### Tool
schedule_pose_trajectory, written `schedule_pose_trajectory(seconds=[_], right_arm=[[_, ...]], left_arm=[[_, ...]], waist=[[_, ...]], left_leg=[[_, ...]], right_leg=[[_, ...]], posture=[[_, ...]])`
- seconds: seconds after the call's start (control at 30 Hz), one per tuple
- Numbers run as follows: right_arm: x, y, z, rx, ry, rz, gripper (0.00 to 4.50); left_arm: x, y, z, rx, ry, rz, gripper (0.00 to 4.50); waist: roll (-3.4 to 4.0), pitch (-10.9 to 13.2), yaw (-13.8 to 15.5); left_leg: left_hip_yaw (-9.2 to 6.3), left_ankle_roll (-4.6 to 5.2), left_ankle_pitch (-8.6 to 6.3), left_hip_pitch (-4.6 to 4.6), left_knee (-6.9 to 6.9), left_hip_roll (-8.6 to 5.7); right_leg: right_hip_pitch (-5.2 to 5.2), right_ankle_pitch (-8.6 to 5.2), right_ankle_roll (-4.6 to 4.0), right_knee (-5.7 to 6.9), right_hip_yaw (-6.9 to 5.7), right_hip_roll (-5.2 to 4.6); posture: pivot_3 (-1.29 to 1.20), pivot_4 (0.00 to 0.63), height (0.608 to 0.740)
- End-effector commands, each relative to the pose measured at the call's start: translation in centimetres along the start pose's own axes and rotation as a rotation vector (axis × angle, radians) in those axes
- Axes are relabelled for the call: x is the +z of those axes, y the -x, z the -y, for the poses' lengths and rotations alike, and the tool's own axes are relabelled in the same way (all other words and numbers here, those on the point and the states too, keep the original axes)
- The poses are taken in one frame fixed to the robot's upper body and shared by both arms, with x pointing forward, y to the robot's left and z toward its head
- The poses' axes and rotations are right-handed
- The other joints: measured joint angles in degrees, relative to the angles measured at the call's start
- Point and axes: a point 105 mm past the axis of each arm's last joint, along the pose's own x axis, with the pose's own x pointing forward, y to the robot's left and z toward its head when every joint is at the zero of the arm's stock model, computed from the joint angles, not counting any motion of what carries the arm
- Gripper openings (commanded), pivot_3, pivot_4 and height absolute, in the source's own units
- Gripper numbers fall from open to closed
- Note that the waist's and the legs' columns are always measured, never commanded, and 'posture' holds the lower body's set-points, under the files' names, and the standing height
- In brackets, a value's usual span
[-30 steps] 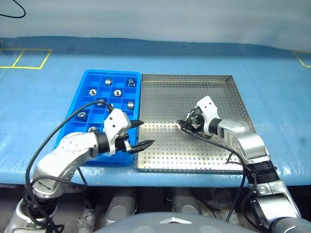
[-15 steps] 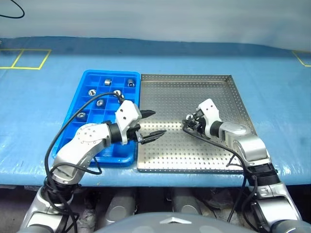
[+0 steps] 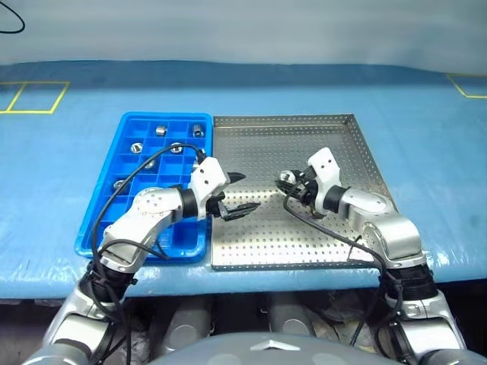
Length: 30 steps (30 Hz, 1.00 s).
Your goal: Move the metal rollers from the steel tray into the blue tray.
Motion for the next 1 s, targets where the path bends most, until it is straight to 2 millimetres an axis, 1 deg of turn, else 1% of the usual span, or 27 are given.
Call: schedule_pose_trajectory(seconds=[0.03,0.07,0.2,0.23,0.37,0.53,0.73,0.87,1.0], right_arm=[[3.2,0.1,-0.9,0.052,0.053,0.105,1.92],[3.5,-0.1,-1.2,0.068,0.058,0.11,1.92],[4.5,-1.1,-3.9,0.229,0.111,0.119,1.92],[4.6,-1.2,-4.2,0.253,0.116,0.12,1.92],[4.6,-2.3,-6.8,0.401,0.153,0.106,1.92],[4.6,-4.1,-8.4,0.486,0.169,0.098,1.92],[5.1,-6.9,-8.6,0.478,0.185,0.102,1.92],[5.9,-8.3,-9.7,0.515,0.154,0.138,1.92],[6.5,-10.1,-10.7,0.526,0.132,0.176,1.92]], left_arm=[[1.0,1.5,0.4,0.004,-0.028,0.021,3.96],[1.0,1.8,0.6,0.005,-0.027,0.021,3.96],[0.6,4.6,1.0,0.066,-0.037,-0.014,3.96],[0.7,5.0,1.1,0.077,-0.041,-0.017,3.96],[1.5,8.2,0.3,0.234,-0.067,-0.022,3.96],[1.8,11.0,0.0,0.4,-0.074,-0.029,3.96],[1.4,12.9,0.9,0.519,-0.041,-0.048,3.96],[0.8,13.6,1.4,0.586,-0.004,-0.055,3.96],[0.6,14.0,1.4,0.654,0.033,-0.03,3.96]], waist=[[0.0,0.0,-0.1],[0.0,0.0,0.0],[0.03,0.0,-0.1],[0.03,0.0,0.0],[0.02,0.0,0.8],[0.03,0.0,2.4],[0.03,0.1,4.3],[0.03,0.1,5.1],[0.05,0.1,5.6]], left_leg=[[0.0,0.02,-0.01,0.0,0.0,-0.01],[0.0,0.03,-0.01,0.0,0.0,-0.01],[-0.01,-0.02,0.0,0.0,-0.03,0.0],[-0.02,-0.03,0.0,0.01,-0.05,0.01],[-0.04,-0.06,0.0,0.0,-0.08,0.03],[-0.11,-0.21,0.08,0.02,-0.08,0.02],[-0.21,-0.32,0.12,0.01,-0.11,-0.04],[-0.29,-0.42,0.17,0.02,-0.25,-0.05],[-0.44,-0.57,0.23,0.03,-0.31,-0.03]], right_leg=[[0.0,0.0,0.0,0.0,0.0,-0.01],[0.0,0.0,0.01,-0.01,-0.01,-0.01],[-0.04,-0.01,-0.01,-0.01,0.0,-0.09],[-0.04,-0.02,-0.03,0.0,-0.01,-0.1],[-0.06,-0.03,-0.05,-0.01,-0.04,-0.1],[-0.04,-0.04,-0.05,-0.01,-0.1,-0.07],[-0.02,-0.05,-0.08,-0.01,-0.18,-0.02],[-0.05,-0.07,-0.13,-0.02,-0.21,0.0],[-0.05,-0.1,-0.19,0.0,-0.25,0.11]], posture=[[-0.11,0.15,0.74],[-0.1,0.15,0.74],[-0.06,0.15,0.74],[-0.05,0.15,0.74],[0.01,0.15,0.74],[0.08,0.15,0.74],[0.15,0.15,0.74],[0.17,0.15,0.74],[0.18,0.15,0.74]])
